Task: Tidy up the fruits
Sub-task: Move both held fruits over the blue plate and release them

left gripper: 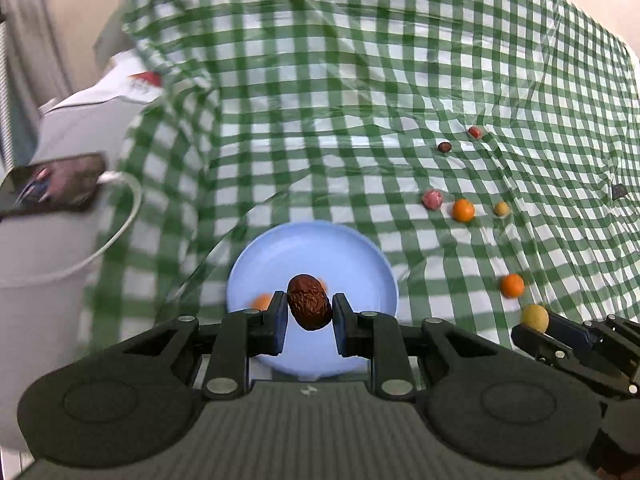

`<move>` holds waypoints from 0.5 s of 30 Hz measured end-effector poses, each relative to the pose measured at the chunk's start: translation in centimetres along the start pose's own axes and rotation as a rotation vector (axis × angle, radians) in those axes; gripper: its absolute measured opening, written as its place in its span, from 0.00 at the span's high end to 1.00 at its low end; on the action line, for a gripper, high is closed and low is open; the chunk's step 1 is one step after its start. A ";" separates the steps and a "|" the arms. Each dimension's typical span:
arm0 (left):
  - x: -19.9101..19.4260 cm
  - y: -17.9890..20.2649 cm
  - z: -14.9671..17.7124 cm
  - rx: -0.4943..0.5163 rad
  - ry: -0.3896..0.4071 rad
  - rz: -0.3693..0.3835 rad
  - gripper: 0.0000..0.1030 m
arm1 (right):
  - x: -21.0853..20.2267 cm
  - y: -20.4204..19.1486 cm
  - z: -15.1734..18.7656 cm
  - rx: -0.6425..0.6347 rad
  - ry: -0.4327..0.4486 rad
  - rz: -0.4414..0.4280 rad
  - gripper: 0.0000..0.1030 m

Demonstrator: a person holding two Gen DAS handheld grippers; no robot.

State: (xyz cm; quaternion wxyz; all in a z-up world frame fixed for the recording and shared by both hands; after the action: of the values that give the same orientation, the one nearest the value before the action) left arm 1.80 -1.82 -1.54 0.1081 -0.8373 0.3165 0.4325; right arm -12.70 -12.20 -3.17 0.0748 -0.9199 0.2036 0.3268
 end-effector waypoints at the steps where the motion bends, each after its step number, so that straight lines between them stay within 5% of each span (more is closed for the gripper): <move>1: -0.7 -0.3 0.6 -0.009 0.005 0.004 0.75 | -0.8 -0.7 0.1 -0.013 0.005 -0.013 0.74; 15: -8.6 -1.9 7.2 -0.067 0.109 -0.005 0.75 | -7.6 -6.6 1.1 -0.149 0.066 -0.060 0.74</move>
State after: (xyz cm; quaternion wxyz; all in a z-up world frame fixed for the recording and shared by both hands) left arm -5.41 6.64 0.72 0.0639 -0.8637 0.3051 0.3961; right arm -15.90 -3.44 0.80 0.0091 -0.9388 0.1533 0.3083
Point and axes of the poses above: each gripper's, at about its wrist camera, not at the fingertips, and x roughly the way its jaws point, y to its right, z to its underside, the point moved 4 cm from there along x, roughly the way its jaws point, and after that the axes turned 7 degrees about z, right-handed, at the moved point
